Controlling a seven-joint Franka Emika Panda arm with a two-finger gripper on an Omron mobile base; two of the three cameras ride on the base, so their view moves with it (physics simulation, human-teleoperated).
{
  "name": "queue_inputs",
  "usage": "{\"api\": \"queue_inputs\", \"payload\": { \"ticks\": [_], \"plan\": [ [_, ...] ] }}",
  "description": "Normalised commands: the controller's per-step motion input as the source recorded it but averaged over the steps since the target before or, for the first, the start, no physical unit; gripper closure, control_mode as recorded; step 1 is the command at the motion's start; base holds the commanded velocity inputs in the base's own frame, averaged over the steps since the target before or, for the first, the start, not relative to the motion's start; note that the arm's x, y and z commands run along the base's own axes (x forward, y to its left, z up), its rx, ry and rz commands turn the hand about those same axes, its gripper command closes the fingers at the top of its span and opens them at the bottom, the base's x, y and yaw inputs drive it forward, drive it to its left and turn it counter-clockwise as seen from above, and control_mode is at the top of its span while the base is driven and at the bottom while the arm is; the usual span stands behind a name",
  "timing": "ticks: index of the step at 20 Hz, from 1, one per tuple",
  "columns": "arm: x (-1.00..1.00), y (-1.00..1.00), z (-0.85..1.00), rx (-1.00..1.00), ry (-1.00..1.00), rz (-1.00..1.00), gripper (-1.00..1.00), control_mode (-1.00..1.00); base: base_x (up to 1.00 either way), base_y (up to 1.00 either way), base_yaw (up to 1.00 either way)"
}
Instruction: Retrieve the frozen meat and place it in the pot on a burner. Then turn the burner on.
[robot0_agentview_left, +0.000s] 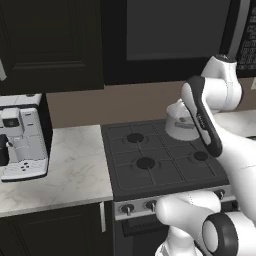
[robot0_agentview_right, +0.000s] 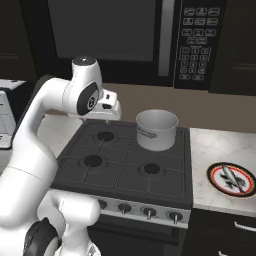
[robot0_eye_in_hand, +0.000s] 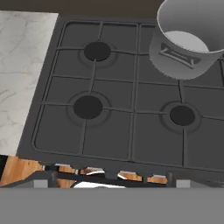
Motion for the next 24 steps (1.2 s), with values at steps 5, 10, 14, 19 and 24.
{"api": "queue_inputs", "payload": {
  "ticks": [5, 10, 14, 19, 24],
  "plan": [
    [-0.24, -0.36, 0.00, 0.00, -0.04, 0.00, -1.00, -1.00, 0.00, 0.00, 0.00],
    [-0.18, -0.33, 0.00, 0.00, -0.01, 0.00, -1.00, -1.00, 0.00, 0.00, 0.00],
    [-0.09, -0.27, 0.00, 0.00, 0.00, 0.00, -1.00, -1.00, 0.00, 0.00, 0.00],
    [-0.03, -0.26, 0.00, 0.00, 0.00, 0.00, -1.00, -1.00, 0.00, 0.00, 0.00],
    [-0.06, -0.34, -0.10, 0.00, -0.01, 0.00, -1.00, -1.00, 0.00, 0.00, 0.00]
  ]
}}
